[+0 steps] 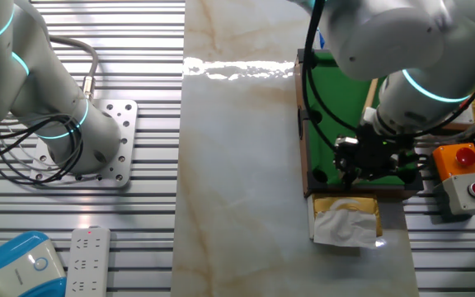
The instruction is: Hit the pool ball
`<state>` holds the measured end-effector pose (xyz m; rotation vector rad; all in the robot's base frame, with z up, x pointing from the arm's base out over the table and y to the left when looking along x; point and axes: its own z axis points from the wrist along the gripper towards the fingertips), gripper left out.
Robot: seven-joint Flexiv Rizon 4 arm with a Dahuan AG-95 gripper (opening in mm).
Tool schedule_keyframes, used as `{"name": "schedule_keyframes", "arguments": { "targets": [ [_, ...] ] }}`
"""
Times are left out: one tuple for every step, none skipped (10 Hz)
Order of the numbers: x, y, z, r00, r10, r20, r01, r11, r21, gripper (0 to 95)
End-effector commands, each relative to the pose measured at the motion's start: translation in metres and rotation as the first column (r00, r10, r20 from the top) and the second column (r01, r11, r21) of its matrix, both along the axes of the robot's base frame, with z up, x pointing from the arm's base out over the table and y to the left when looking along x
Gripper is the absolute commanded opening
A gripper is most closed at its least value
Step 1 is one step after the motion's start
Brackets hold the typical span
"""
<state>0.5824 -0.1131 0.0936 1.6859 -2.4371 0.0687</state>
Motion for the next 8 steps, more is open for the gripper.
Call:
{"name": "schedule_keyframes", "arguments": {
  "targets": [
    [0.000,-0.006,0.002,1.000,0.011,0.000,-0.011,1.000,0.003,0.0],
    [0.000,-0.016,0.006,1.000,0.025,-0.002,-0.025,1.000,0.005,0.0],
    [0.000,-0.031,0.011,0.999,0.041,-0.004,-0.041,0.999,0.007,0.0],
    [-0.001,-0.048,0.017,0.998,0.058,-0.007,-0.058,0.998,0.012,0.0],
    [-0.003,-0.062,0.023,0.997,0.074,-0.009,-0.074,0.997,0.014,0.0],
    [-0.009,-0.092,0.035,0.994,0.105,-0.015,-0.105,0.994,0.008,0.0],
    [-0.013,-0.109,0.043,0.994,0.111,-0.021,-0.111,0.994,0.009,0.0],
    [-0.018,-0.124,0.051,0.993,0.120,-0.023,-0.120,0.993,0.008,0.0]
  ]
}}
